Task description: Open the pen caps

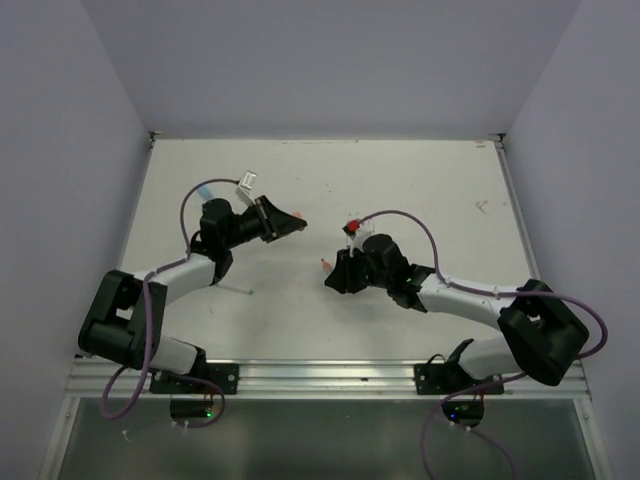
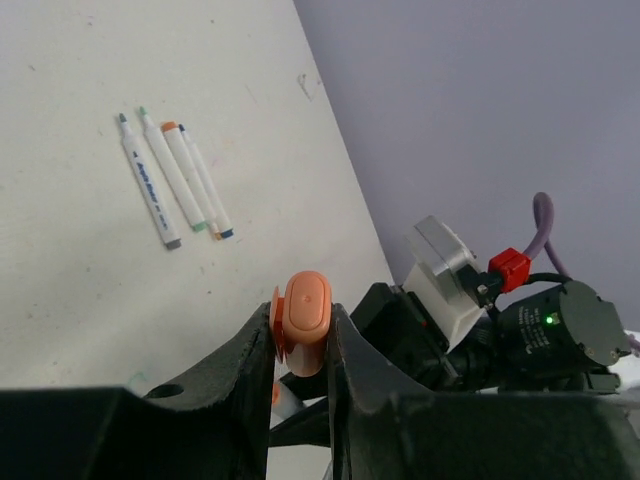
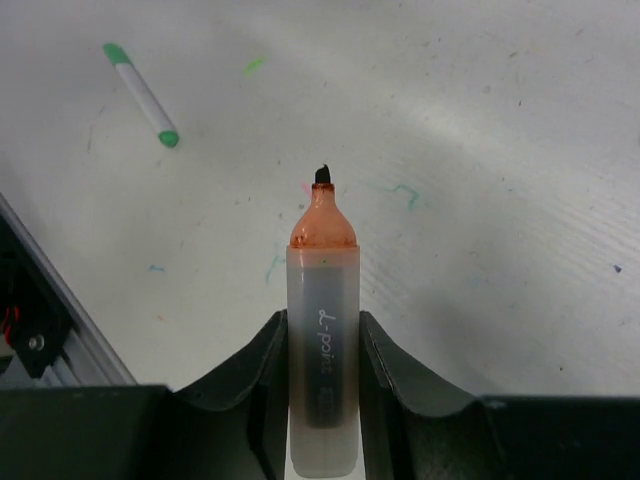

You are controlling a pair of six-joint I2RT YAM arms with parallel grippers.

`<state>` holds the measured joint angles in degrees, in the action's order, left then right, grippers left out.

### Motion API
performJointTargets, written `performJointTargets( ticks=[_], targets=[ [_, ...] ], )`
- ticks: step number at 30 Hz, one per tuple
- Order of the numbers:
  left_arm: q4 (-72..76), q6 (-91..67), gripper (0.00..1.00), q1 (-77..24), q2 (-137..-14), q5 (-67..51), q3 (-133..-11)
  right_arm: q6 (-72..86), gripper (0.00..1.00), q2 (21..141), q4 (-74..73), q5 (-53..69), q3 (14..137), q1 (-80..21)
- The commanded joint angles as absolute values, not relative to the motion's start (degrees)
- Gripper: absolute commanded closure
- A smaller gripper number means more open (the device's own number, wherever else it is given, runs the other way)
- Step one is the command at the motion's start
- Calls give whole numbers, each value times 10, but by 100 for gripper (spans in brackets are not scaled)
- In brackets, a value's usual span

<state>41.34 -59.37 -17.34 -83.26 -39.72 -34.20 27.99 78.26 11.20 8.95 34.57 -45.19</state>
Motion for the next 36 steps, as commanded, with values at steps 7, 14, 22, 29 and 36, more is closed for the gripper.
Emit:
performJointTargets(
  ticks=[7,14,22,29,36],
  targets=[
    [66,-366,100,-172,-786,-196,-388,279,100,745,-122,-140,440,-425],
    [61,-352,100,-172,-813,-177,-369,258,100,757,-195,-169,472,-345],
    [91,-356,100,-172,-877,-211,-358,247,100,796,-182,-135,467,-276],
    [119,-361,99,-172,-907,-221,-352,245,100,854,-132,-91,462,-259],
    [119,-361,78,-172,-925,-215,-360,250,97,883,-112,-66,455,-260]
  ],
)
